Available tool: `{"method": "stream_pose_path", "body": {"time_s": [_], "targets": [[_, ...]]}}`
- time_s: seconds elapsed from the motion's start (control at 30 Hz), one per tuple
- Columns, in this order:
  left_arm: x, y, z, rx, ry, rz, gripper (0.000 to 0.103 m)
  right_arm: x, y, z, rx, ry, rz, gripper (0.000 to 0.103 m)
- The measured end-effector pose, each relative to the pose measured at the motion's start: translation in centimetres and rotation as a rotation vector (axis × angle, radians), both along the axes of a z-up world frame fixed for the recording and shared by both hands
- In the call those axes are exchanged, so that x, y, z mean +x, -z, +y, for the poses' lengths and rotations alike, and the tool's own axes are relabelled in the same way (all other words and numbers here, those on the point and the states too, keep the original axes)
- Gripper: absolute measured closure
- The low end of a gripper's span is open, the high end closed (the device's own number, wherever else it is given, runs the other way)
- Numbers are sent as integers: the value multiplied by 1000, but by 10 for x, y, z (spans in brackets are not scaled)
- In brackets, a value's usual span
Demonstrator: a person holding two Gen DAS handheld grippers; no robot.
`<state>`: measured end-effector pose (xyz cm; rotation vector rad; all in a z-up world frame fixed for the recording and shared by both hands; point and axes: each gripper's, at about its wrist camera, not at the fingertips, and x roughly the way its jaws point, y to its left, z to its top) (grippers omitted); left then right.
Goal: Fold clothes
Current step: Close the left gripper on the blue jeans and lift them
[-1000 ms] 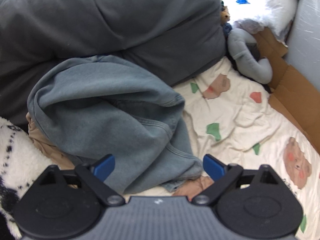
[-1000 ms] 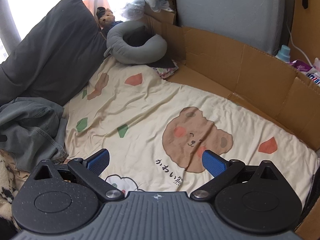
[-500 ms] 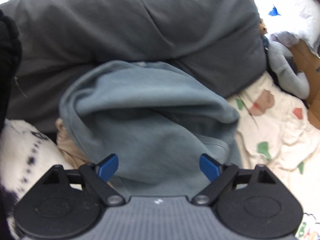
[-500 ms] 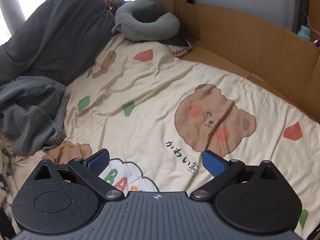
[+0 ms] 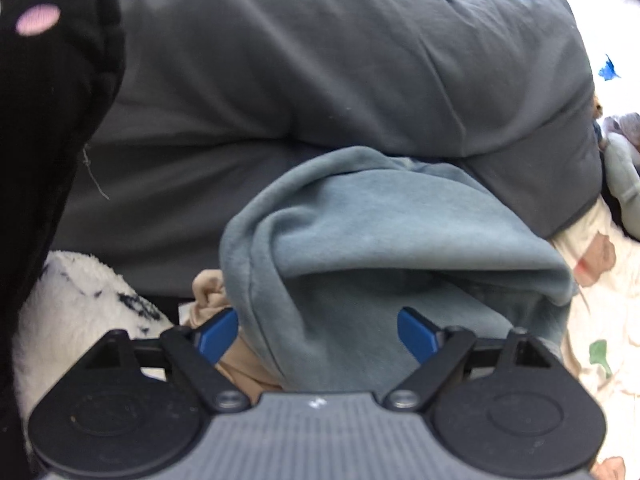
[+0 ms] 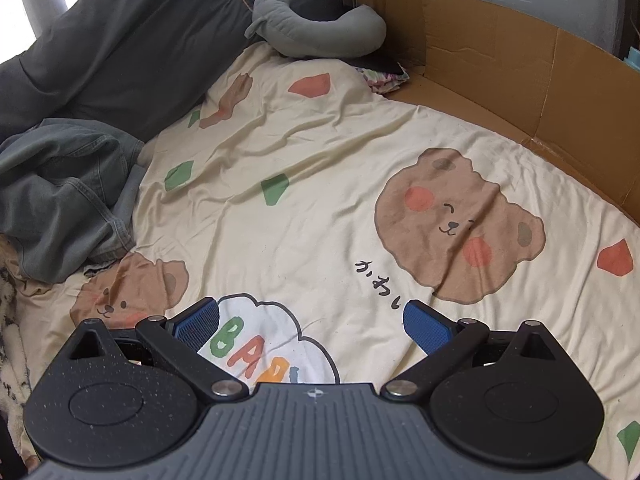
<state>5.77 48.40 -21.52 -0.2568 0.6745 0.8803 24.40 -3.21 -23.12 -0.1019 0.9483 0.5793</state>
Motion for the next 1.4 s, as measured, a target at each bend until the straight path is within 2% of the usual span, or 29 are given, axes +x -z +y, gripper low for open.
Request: {"method": "stream_pose_path", "body": {"time_s": [0.1,0.2,0.27,0.33,0.5,0.67,0.73,0.87,1.0,1.3,1.4], "targets": [[1,10,15,-19,-34,-8,23,-5,4,2,-15,-27,-1,2],[1,16,25,-37,-48,-30,41,-9,5,-1,-24,-47,-11,2],[1,14,22,-10,-51,-24,70,-11,6,-4,-28,-33,-17,2],[0,11,16,16,-49,-29,86,-13,8,-6,-27,-26,-7,2],[-3,-7,-13,70,27,-96,92,-16,10,-13,-7,-9,-14,2],[-2,-18,-36,48,73,-175,95,-19,15,-15,-16,-17,-10,2],[3,-19,-47,24,113,-197,96,-18,15,-17,14,5,7,2],[22,-19,-75,-13,254,-191,97,-20,15,-17,41,17,5,2],[43,-15,-105,-61,328,-225,97,-19,18,-18,68,43,25,2],[67,23,-185,-201,442,-277,97,-21,18,-22,81,54,34,2],[76,39,-213,-266,505,-262,97,-24,17,-22,75,64,17,2]]}}
